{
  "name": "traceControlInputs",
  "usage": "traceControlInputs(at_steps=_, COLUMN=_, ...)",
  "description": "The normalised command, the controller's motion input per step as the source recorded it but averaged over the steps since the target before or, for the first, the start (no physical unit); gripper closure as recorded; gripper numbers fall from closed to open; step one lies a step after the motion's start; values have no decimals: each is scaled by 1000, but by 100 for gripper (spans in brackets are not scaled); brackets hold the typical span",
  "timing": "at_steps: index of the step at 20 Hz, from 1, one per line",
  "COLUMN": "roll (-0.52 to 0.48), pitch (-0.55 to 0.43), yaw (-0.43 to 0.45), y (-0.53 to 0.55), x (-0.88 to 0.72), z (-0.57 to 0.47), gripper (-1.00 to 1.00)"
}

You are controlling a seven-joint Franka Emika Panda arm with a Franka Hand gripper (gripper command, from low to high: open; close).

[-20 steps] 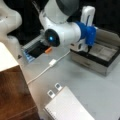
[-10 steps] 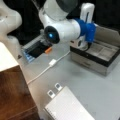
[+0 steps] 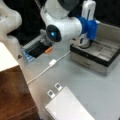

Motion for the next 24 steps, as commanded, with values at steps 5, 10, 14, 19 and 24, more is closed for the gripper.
traceControlInputs(at_steps=5, roll=54, pitch=63, yaw=-255, y=350, x=-249, z=161, gripper=100)
traceControlInputs(at_steps=10, roll=-30, pitch=70, yaw=-186, y=292, x=-182, z=184, gripper=100)
traceControlInputs(at_steps=14, roll=-63, pitch=88, yaw=-157, y=235, x=-107, z=188, gripper=100)
traceControlInputs(at_steps=19, roll=-79, pitch=90, yaw=-128, y=222, x=-37, z=194, gripper=100)
traceControlInputs(at_steps=24, roll=-87, pitch=66, yaw=-103, y=264, x=8, z=211, gripper=100)
